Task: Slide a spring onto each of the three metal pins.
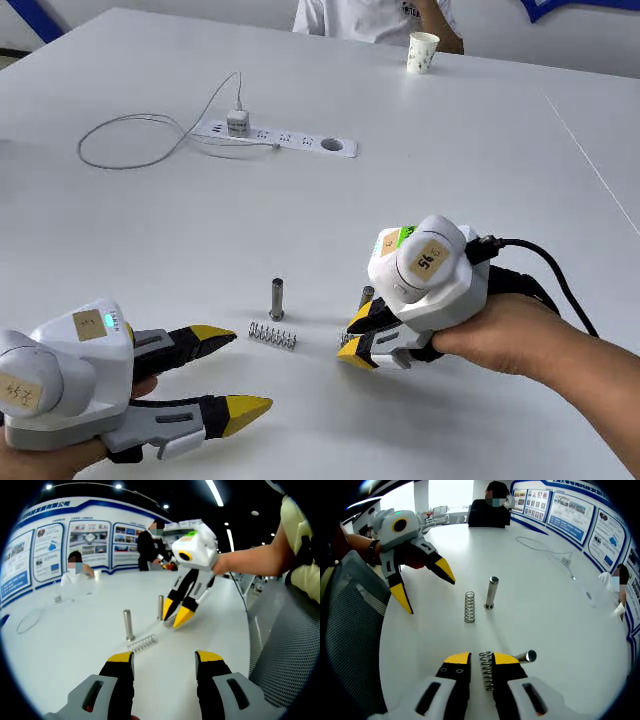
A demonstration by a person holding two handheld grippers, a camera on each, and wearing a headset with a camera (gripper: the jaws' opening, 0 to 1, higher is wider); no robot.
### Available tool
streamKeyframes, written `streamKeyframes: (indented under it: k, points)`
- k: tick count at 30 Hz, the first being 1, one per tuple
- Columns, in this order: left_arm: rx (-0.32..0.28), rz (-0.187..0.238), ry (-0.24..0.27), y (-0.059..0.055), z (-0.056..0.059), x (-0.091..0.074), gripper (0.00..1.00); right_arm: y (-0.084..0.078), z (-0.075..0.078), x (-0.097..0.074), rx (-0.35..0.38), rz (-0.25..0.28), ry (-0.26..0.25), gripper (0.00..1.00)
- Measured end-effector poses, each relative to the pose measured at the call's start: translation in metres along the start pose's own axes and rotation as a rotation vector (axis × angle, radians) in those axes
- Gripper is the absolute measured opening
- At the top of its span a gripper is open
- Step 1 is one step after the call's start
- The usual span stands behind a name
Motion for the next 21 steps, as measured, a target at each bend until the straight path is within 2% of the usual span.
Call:
streamKeyframes:
  k: [8, 21]
  points:
    - [-0.008, 0.001, 0.0, -0.0026, -0.0021, 0.0002, 0.5, 0.0035, -0.0001, 0.0081, -0.051, -0.037, 0.023, 0.16]
    - [-0.016, 0.007, -0.001, -0.0039, -0.0045, 0.0, 0.49, 0.0006, 0.0018, 0.0056, -0.133, -0.09, 0.04, 0.14]
Point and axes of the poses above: the centre of the closed fingertips' face, and the gripper's own axes: x roughly forward along the fingers, z roughly to its right, y roughly out of its top, the point moved 5 cm from there along -x, roughly backward along the fingers, and after that the axes turned 12 degrees about -x, right-handed, at the moved point
